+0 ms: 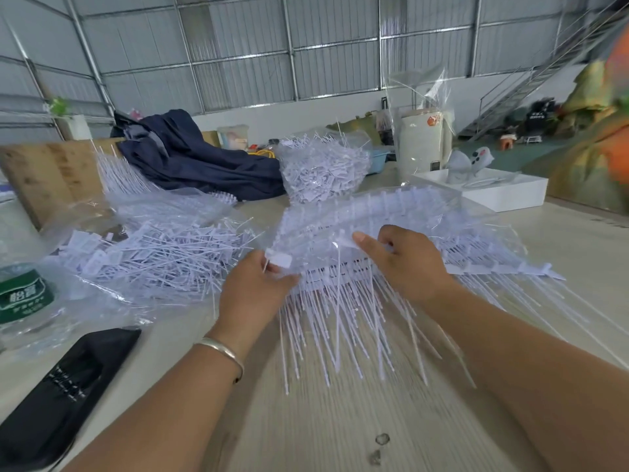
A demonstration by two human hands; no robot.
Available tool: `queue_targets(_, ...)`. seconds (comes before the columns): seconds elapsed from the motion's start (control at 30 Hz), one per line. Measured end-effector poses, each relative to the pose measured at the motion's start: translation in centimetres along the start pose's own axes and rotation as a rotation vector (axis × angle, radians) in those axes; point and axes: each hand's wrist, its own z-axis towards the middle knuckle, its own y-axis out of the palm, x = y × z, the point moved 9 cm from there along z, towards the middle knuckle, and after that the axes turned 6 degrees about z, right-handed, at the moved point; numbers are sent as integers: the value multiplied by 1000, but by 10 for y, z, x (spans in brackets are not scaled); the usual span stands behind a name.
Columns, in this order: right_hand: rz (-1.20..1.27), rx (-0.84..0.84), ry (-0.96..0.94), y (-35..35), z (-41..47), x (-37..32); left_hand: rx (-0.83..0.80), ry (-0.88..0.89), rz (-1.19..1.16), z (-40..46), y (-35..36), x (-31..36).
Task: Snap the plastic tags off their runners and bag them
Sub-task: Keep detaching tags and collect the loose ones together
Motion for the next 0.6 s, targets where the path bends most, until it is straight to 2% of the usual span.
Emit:
queue_targets(0.13, 41, -131, -91, 19, -6, -12, 6, -25, -200, -3, 6, 12)
queue_targets(0.23, -50, -188, -187, 28, -13, -23, -95, -201, -467, -11, 20, 9)
queue_targets(0.37, -170, -185, -301, 31, -17, -35, -238, -416, -774, -20, 41, 7)
queue_targets(0.43, -216, -177, -320, 29, -17, -37, -306, -430, -817, -22, 44, 9)
queue_targets(0.5, -197, -190, -322, 28, -17, -38, -356, -363, -749, -22, 43, 11)
queue_targets(0.6, -119, -212, -296, 26, -17, -36, -343, -325, -741, -21, 42, 11)
